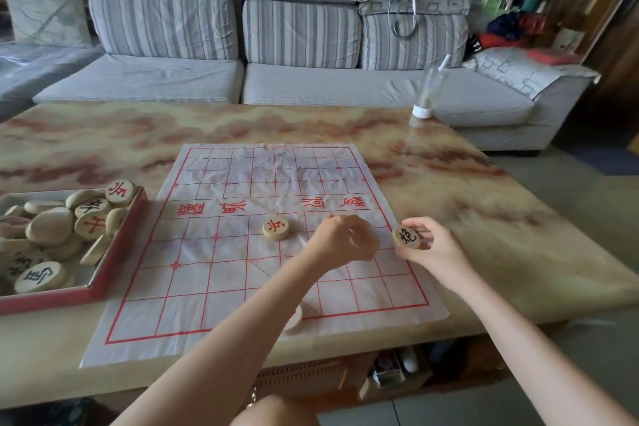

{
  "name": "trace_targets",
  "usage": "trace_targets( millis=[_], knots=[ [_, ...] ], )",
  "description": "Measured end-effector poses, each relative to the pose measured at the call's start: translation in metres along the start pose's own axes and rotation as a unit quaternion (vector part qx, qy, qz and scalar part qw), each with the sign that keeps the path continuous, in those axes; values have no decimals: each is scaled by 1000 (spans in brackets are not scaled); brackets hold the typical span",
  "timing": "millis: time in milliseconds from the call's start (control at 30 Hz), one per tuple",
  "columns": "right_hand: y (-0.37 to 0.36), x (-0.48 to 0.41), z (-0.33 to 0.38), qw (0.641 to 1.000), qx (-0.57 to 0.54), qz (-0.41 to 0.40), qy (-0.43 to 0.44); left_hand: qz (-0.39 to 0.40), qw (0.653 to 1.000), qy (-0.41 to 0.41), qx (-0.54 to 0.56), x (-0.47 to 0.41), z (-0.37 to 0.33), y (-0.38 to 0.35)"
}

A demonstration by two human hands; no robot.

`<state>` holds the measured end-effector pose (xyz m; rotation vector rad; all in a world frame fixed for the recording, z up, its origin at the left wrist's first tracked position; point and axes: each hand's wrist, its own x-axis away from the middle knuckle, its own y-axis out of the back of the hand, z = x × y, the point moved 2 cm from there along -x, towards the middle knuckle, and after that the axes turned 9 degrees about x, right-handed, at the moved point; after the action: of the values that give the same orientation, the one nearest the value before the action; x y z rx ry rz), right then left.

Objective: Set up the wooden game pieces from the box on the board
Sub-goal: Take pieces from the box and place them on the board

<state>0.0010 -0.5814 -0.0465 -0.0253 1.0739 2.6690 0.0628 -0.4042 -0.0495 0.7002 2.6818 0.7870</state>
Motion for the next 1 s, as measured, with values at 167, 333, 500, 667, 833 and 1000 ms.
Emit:
trace_targets(
  millis=[167, 333, 500, 667, 833, 1000],
  knots=[
    [5, -3, -6, 1000, -2, -6, -6, -4, 1000, 6, -14, -10, 5, -18],
    [4, -4, -7, 1000, -6, -2, -5, -5, 996, 9, -92, -14, 8, -23],
    [0, -7, -5, 1000, -9, 5, 3, 1, 995, 7, -101, -16, 9, -19],
    [-12, -38, 4, 999, -35, 14, 0, -30, 998, 1, -48, -18, 7, 2],
    [-28, -113, 18, 1000, -14, 15, -19, -69, 996, 1, -63, -26, 14, 39],
    [-65, -185, 36, 998, 14, 56, -27, -104, 991, 8, -83, -34, 28, 68]
  ],
)
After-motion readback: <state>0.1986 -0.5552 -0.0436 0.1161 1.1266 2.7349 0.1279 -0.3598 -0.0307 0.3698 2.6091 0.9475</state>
